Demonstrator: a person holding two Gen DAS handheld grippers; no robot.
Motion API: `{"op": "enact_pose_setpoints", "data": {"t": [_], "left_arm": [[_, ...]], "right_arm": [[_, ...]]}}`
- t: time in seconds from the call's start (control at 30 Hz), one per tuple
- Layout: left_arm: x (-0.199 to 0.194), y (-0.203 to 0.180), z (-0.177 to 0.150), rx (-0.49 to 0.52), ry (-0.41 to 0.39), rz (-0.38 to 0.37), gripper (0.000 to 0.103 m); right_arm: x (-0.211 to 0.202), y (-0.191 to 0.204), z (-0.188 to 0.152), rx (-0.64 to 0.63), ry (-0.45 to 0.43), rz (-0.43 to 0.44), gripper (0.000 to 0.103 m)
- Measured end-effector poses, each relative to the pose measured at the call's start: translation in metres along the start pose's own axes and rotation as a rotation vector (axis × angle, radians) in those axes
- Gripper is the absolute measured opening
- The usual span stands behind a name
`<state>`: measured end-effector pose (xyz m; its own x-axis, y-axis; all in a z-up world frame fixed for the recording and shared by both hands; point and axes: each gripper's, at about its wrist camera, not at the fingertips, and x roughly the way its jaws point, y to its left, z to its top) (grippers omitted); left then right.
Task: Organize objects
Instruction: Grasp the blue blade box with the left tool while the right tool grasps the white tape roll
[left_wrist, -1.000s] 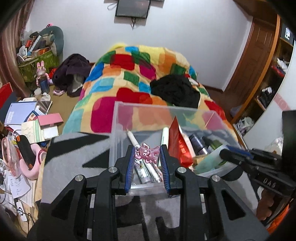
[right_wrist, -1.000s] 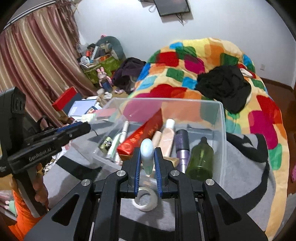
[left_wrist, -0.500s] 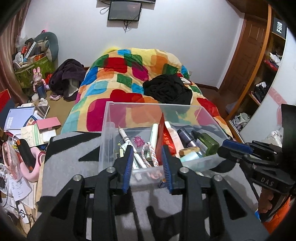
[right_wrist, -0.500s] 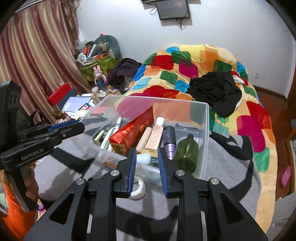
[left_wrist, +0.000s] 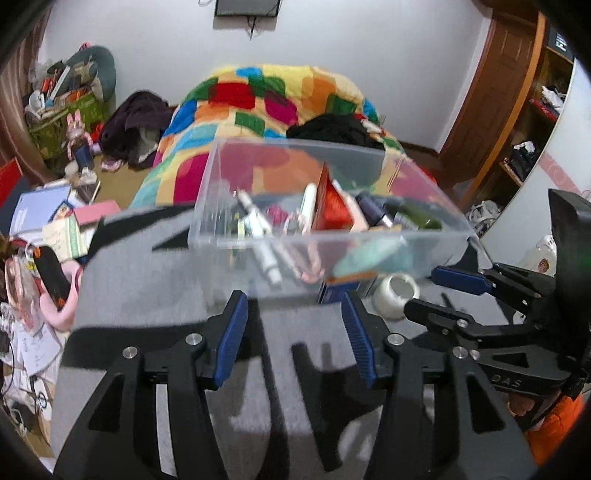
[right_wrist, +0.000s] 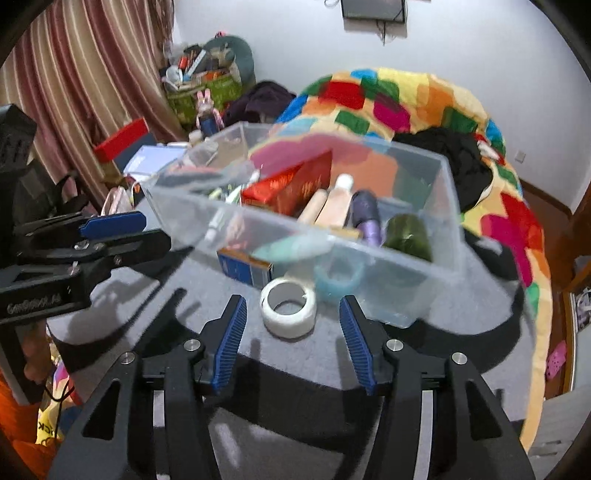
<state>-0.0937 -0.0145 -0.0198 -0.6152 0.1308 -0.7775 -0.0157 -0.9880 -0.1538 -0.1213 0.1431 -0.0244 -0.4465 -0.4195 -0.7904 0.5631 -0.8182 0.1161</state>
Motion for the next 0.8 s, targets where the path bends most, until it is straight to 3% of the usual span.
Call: {"op": "enact_pose_setpoints", "data": {"t": [0.17,0.27,0.5,0.63,0.8], "left_arm": [[0.01,0.002,-0.006,-0.016,0.033,-0.001,0.053],[0.016,-0.004,-0.005,-0.017,0.044,-0.003,0.053],[0.031,-0.028,0.001,-0.015,0.061,0.012,0.053],[0.043,-0.043,0.005,-0.006,0.081,0.034,0.059],[0.06,-0.055,0.012,-0.004,0.117,0.057,0.06]], "right_arm": [[0.015,0.003,-0.001,0.0,0.033,0.01,0.048],[0.016,0.001,-0.002,0.008,0.039,0.008,0.033],[0.0,-0.011,-0.009,0.038,-0.004,0.032,0.033],[-0.007,-0.02,-0.011,0.052,-0.022,0.03,0.033],[-0.017,-0.034,-0.016,0.079,-0.044,0.03,0.033]]}}
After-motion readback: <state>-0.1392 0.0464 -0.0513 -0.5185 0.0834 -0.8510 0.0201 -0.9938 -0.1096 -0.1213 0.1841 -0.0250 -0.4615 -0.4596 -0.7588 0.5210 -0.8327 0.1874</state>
